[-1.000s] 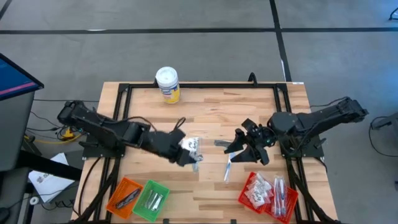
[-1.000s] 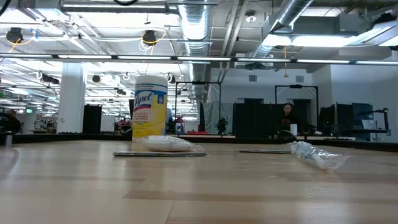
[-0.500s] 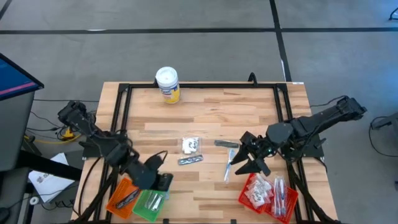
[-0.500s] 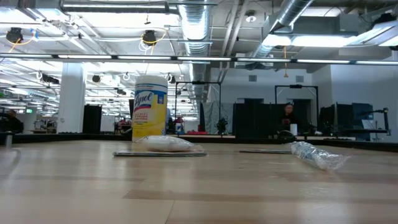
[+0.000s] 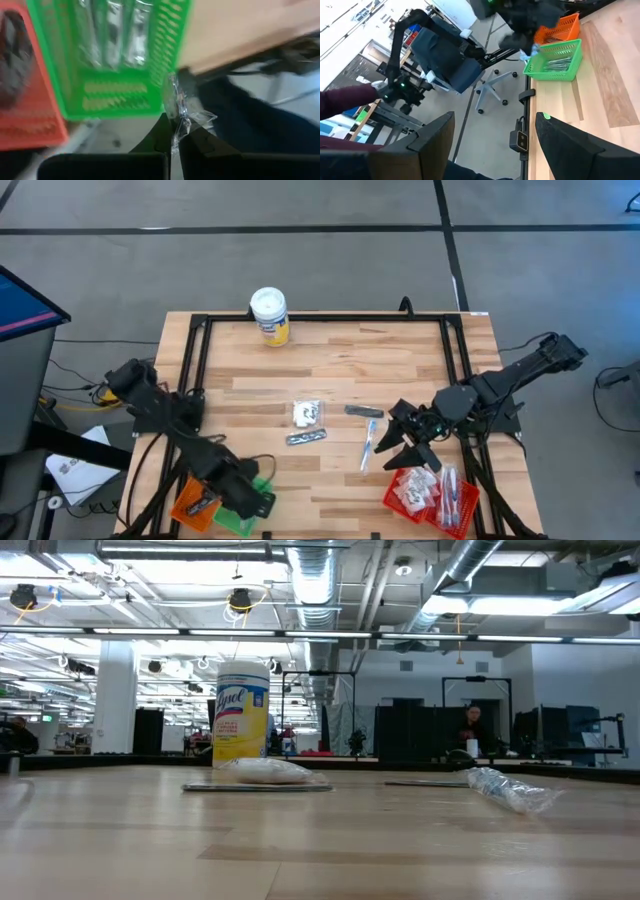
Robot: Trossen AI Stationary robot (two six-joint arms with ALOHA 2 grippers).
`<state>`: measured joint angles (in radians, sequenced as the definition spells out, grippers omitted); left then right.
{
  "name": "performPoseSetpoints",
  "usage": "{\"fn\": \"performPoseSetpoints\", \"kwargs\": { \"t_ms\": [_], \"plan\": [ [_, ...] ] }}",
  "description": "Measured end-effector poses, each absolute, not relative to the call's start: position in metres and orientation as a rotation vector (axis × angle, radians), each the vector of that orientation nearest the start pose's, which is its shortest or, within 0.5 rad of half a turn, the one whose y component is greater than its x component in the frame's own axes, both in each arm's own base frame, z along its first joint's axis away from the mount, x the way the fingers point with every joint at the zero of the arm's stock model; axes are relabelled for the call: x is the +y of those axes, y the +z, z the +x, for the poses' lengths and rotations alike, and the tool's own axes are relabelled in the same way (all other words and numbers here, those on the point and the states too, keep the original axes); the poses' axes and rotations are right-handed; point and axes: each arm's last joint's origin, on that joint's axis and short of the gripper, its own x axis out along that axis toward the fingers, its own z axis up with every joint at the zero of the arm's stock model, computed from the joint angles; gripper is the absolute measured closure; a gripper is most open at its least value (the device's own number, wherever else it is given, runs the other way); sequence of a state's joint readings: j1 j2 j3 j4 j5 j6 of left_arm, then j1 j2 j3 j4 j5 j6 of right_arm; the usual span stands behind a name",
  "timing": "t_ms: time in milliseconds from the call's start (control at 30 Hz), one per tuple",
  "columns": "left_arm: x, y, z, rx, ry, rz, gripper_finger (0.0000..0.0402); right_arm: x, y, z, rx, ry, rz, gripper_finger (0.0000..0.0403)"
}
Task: Pick & Place Travel size toiletries
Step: Put the nail cutter into the green basket
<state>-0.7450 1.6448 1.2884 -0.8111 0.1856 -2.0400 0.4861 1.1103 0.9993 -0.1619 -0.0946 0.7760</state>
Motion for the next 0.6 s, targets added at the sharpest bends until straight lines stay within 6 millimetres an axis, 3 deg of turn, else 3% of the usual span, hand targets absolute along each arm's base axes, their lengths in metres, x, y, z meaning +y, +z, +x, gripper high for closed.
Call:
{"fn": "performPoseSetpoints", "kwargs": {
  "t_ms": [300, 467, 600],
  "plan": [
    [-0.230, 0.199, 0.255, 1.601, 0.597, -1.072, 0.0399, 0.123, 0.346, 0.213, 0.492, 0.463, 0.692, 0.0133],
    [-0.226, 0.183, 0.264, 1.663, 0.549, -0.998, 0.0396, 0.123, 0.346, 0.213, 0.493, 0.463, 0.692, 0.0133],
    [-0.223, 0.183, 0.268, 1.656, 0.514, -0.982, 0.0376, 0.123, 0.346, 0.213, 0.495, 0.462, 0.692, 0.0133]
  ]
}}
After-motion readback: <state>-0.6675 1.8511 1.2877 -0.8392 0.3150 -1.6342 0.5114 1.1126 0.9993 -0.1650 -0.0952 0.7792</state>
